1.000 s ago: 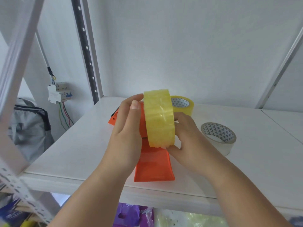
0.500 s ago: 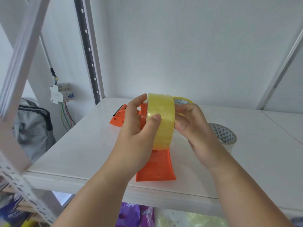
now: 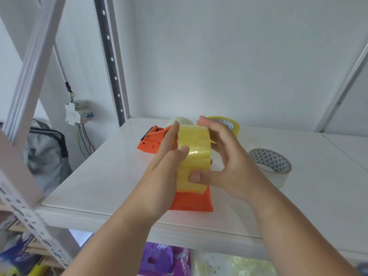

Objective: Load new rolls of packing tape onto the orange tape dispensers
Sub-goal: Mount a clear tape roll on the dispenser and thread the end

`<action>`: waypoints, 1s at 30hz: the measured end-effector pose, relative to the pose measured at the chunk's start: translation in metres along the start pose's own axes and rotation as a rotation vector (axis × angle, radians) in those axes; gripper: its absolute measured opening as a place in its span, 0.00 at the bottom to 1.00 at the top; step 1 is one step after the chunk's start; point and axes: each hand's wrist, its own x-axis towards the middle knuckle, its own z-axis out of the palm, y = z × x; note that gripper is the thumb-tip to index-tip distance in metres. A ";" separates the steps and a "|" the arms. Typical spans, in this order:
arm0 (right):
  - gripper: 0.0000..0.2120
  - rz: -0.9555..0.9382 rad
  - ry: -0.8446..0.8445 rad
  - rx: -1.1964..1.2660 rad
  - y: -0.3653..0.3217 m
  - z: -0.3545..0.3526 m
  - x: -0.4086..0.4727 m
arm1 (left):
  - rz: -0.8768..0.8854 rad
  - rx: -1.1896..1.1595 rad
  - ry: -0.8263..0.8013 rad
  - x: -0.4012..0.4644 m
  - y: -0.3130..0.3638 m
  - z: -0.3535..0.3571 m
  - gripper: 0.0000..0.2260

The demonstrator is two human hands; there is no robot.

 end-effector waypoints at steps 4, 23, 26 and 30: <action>0.41 -0.046 0.002 -0.164 -0.006 0.007 -0.003 | -0.005 0.189 0.018 -0.007 0.000 -0.005 0.27; 0.14 0.175 0.107 -0.297 0.017 -0.024 0.024 | 0.041 0.452 0.107 0.026 0.008 -0.036 0.21; 0.10 0.223 0.092 -0.326 0.022 -0.028 0.021 | 0.091 0.622 0.171 0.029 0.012 -0.034 0.21; 0.11 0.260 0.010 -0.372 0.033 -0.024 0.014 | 0.076 0.680 0.143 0.028 0.015 -0.029 0.11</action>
